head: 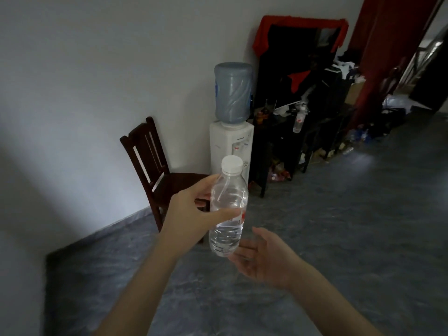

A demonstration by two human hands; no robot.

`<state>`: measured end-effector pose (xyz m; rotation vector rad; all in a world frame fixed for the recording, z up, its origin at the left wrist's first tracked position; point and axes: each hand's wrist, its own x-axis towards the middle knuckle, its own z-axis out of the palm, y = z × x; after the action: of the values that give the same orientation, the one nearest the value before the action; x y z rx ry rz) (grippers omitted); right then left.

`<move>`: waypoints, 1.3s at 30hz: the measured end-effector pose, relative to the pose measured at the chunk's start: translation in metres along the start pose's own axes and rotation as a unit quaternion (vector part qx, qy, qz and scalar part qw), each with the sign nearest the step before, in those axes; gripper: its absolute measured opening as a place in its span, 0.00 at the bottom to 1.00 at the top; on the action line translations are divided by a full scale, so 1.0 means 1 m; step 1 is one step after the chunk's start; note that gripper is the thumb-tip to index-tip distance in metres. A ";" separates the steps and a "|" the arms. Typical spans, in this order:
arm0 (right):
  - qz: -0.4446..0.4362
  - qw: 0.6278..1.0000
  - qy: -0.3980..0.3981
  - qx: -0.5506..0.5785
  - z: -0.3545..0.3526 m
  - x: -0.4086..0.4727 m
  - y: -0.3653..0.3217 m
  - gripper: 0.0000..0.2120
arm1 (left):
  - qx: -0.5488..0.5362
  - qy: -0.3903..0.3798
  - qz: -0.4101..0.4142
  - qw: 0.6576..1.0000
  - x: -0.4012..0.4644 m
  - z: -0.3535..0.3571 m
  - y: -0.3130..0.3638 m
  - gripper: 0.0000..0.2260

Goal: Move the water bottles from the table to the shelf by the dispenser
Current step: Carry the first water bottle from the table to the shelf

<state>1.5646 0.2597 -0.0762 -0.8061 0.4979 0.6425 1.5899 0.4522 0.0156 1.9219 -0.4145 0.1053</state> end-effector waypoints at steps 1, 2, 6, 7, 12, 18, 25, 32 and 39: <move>-0.003 1.000 0.001 -0.001 0.000 0.007 -0.008 0.28 | -0.001 -0.004 0.003 1.000 0.012 0.001 -0.004 0.28; -0.006 1.000 0.002 -0.002 0.000 0.015 -0.016 0.28 | 0.000 -0.007 0.005 1.000 0.024 0.003 -0.009 0.28; -0.017 1.000 0.015 -0.007 -0.008 0.042 -0.051 0.28 | 0.009 -0.024 0.005 1.000 0.072 0.015 -0.026 0.29; -0.017 1.000 0.019 -0.005 -0.013 0.049 -0.060 0.27 | 0.014 -0.028 0.007 0.999 0.084 0.020 -0.030 0.29; -0.017 0.999 0.030 -0.010 -0.041 0.088 -0.120 0.28 | 0.014 -0.043 -0.001 0.999 0.153 0.050 -0.046 0.31; -0.021 0.999 0.028 -0.015 -0.077 0.129 -0.221 0.28 | 0.029 -0.038 0.008 0.999 0.258 0.097 -0.053 0.31; -0.032 0.998 0.040 -0.032 -0.107 0.167 -0.329 0.26 | 0.046 -0.032 0.034 0.998 0.362 0.148 -0.055 0.27; 0.000 0.998 0.052 -0.032 -0.136 0.214 -0.401 0.27 | 0.040 -0.047 0.009 0.998 0.448 0.185 -0.084 0.27; 0.016 0.997 0.073 -0.030 -0.163 0.280 -0.482 0.26 | 0.064 -0.077 -0.001 0.995 0.551 0.214 -0.125 0.26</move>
<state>2.0682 -0.0278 -0.1097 -0.9078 0.6279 0.6341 2.1202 0.1667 -0.0301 2.0654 -0.5186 -0.0188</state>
